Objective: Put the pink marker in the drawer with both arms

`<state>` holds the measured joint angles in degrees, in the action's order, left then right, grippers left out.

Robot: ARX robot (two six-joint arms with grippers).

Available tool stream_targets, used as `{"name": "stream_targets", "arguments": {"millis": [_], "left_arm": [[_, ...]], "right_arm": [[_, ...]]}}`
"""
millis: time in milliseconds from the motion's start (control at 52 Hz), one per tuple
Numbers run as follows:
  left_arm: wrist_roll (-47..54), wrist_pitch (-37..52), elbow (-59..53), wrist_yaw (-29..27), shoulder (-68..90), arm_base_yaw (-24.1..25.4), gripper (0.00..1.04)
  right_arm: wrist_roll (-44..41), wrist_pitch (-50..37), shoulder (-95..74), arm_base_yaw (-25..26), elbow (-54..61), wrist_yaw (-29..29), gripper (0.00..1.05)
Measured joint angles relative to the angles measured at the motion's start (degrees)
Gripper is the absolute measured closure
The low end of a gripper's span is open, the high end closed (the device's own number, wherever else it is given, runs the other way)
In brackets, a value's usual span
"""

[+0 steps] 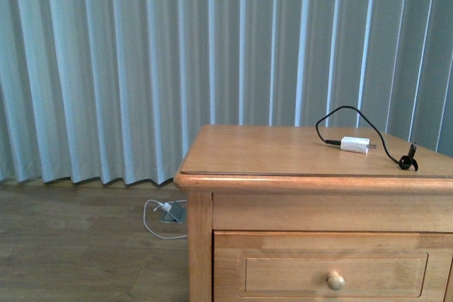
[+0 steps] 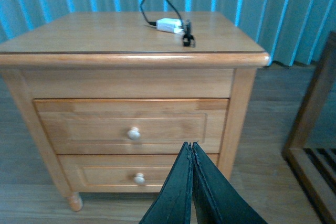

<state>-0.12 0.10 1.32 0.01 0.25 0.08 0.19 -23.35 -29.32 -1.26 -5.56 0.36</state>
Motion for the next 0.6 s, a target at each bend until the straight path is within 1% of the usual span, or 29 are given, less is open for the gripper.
{"name": "stream_targets", "arguments": {"millis": [77,443,500,597], "left_arm": [[0.0,0.0,0.0,0.0,0.0,0.0,0.06],[0.0,0.0,0.0,0.0,0.0,0.0,0.06],[0.0,0.0,0.0,0.0,0.0,0.0,0.06],[0.0,0.0,0.0,0.0,0.0,0.0,0.06]], "right_arm": [[0.0,0.9,1.8,1.0,0.8,0.1,1.03],[0.0,6.5,10.2,1.1,3.5,-0.2,1.03],[0.0,5.5,11.0,1.1,4.6,-0.2,1.03],[0.0,6.6,12.6,1.1,5.3,-0.2,1.03]]}}
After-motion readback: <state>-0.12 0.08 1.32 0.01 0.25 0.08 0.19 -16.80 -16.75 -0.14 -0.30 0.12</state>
